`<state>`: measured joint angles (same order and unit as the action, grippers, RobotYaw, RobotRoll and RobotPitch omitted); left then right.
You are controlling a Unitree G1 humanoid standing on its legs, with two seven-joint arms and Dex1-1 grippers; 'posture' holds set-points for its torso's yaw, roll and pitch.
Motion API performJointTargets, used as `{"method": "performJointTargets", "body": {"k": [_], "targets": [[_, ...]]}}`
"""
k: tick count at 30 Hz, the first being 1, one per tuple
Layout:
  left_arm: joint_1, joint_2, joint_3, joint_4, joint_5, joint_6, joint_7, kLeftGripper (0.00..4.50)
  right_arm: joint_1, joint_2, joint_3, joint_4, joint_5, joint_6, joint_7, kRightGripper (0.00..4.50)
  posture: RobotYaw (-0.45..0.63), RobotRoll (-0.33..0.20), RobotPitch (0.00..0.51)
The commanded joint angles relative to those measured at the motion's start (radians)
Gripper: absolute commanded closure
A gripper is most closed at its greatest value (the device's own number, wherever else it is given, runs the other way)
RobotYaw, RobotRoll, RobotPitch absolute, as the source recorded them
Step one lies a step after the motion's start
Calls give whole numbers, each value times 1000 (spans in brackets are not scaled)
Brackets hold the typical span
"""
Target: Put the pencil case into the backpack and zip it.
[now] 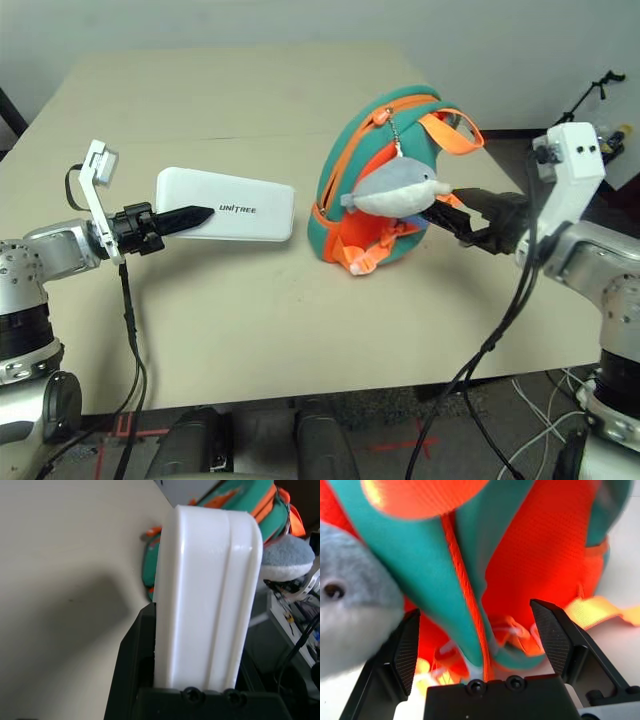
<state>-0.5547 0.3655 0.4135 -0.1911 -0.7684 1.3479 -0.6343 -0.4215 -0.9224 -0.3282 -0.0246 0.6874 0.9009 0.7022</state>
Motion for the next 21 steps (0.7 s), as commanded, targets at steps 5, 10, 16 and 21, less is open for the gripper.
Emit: {"method": "performJointTargets", "body": {"k": [5, 10, 16, 21], "targets": [[28, 0, 19, -53, -79, 21, 70, 3175, -96, 50, 91, 155, -99, -108, 56, 0, 68, 0, 82], [24, 2, 14, -55, -115, 20, 98, 3175, -98, 59, 65, 121, -75, -58, 61, 0, 62, 0, 78], [-7, 27, -10, -13, -130, -6, 100, 3175, -56, 12, -55, -161, 141, 259, 25, 0, 17, 0, 66], [-55, 67, -57, 75, -113, -52, 62, 3175, -82, 10, -255, -362, 457, 600, -68, 0, -61, 0, 63]]}}
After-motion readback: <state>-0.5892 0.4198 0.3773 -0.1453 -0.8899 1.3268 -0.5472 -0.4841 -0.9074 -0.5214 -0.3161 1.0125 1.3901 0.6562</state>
